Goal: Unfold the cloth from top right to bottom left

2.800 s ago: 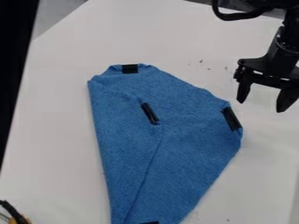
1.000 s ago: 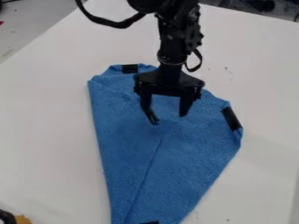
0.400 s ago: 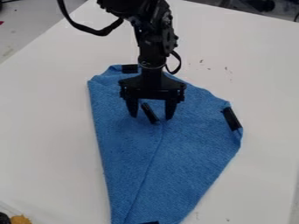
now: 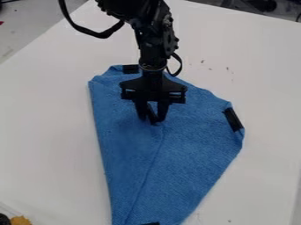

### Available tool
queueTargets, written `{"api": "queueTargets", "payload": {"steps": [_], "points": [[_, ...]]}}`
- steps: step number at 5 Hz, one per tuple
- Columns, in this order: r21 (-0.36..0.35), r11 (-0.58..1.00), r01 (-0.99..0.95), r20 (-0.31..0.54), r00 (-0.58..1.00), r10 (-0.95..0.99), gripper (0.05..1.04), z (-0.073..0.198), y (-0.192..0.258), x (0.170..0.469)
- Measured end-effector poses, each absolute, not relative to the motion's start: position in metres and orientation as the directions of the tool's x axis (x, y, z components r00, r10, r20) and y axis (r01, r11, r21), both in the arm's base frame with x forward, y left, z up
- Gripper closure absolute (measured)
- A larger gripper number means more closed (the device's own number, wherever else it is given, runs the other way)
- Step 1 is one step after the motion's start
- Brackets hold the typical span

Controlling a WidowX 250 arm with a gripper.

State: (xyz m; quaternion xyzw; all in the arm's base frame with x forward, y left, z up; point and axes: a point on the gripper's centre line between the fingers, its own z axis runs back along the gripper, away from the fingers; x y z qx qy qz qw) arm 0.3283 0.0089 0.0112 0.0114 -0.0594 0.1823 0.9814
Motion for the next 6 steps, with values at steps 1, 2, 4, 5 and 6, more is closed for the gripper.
{"api": "queueTargets", "payload": {"steps": [1, 2, 4, 5, 6], "points": [[-0.005, 0.935, -0.354, 0.115, 0.929, 0.352, 0.920, 0.010, 0.008, 0.329], [-0.003, 0.944, -0.331, 0.106, 0.938, 0.330, 1.011, 0.010, 0.007, 0.331], [0.075, 0.900, -0.430, 0.151, 0.897, 0.416, 1.024, 0.035, 0.023, 0.314], [0.072, 0.869, -0.490, 0.189, 0.862, 0.471, 1.025, 0.039, 0.032, 0.292], [0.053, 0.833, -0.551, 0.210, 0.822, 0.530, 1.025, 0.033, 0.053, 0.268]]}}
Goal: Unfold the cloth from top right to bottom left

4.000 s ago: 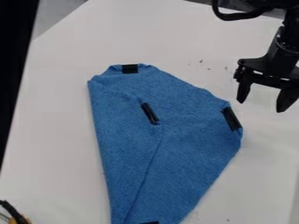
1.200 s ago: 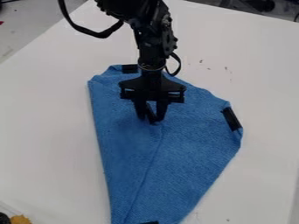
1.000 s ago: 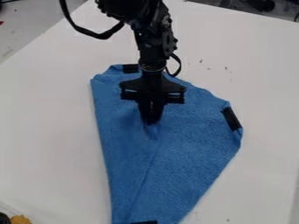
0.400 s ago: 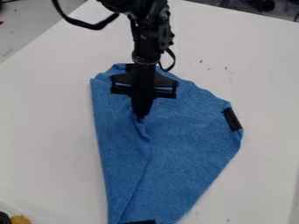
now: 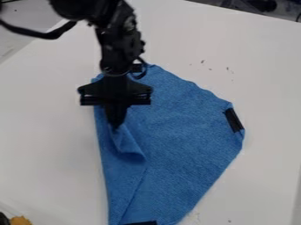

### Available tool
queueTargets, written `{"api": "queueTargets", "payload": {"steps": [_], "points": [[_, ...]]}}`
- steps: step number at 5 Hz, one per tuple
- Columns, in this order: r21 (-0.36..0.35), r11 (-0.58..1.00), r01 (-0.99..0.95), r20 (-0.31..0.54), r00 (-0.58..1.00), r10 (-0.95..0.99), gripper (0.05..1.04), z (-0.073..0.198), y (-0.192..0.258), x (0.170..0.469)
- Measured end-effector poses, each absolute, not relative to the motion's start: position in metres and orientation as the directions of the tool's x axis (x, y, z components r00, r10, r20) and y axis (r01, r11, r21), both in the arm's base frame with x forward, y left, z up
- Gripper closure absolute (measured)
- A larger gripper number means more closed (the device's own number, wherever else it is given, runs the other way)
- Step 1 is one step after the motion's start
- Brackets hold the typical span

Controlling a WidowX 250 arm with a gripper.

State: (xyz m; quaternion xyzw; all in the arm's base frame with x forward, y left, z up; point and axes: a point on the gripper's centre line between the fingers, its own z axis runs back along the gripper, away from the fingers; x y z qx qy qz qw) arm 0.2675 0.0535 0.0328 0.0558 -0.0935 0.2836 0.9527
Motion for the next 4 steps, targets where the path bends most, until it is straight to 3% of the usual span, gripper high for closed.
{"api": "queueTargets", "payload": {"steps": [2, 4], "points": [[0.048, 0.796, -0.603, 0.215, 0.785, 0.581, 1.025, 0.025, 0.097, 0.225], [0.042, 0.806, -0.590, 0.251, 0.787, 0.563, 1.005, 0.021, 0.135, 0.207]]}}
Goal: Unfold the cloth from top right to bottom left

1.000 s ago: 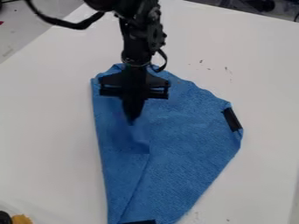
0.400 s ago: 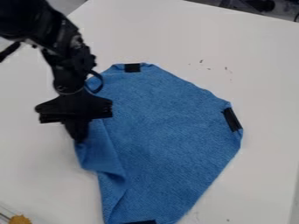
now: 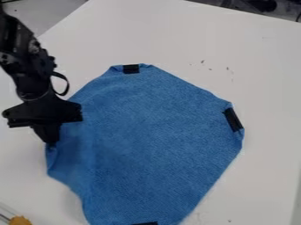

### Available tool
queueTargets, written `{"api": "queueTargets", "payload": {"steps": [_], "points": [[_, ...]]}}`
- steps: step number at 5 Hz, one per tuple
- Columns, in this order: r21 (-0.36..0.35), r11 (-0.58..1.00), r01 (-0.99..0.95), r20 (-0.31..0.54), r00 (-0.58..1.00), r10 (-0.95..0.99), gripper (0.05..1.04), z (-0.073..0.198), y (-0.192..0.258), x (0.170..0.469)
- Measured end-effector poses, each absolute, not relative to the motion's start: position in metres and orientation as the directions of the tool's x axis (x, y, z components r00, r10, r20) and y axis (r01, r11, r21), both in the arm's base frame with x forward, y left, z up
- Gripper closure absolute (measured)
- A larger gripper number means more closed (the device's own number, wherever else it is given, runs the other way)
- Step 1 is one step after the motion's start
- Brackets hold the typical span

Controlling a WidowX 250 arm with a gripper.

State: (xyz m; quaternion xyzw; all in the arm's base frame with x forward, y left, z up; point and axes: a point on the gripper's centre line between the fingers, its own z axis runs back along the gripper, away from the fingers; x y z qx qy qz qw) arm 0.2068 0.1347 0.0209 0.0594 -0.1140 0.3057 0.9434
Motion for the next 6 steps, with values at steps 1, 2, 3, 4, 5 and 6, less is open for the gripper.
{"api": "queueTargets", "payload": {"steps": [1, 2, 3, 4, 5, 6], "points": [[0.042, 0.815, -0.578, 0.275, 0.791, 0.547, 0.853, 0.012, 0.147, 0.199], [0.093, 0.825, -0.557, 0.294, 0.807, 0.512, 0.589, 0.013, 0.165, 0.189], [0.168, 0.828, -0.535, 0.292, 0.829, 0.477, 0.284, 0.026, 0.179, 0.179], [0.247, 0.827, -0.506, 0.306, 0.850, 0.428, 0.080, 0.043, 0.193, 0.179], [0.284, 0.835, -0.472, 0.290, 0.872, 0.394, 0.077, 0.052, 0.201, 0.181], [0.245, 0.869, -0.430, 0.269, 0.891, 0.365, 0.083, 0.058, 0.199, 0.190]]}}
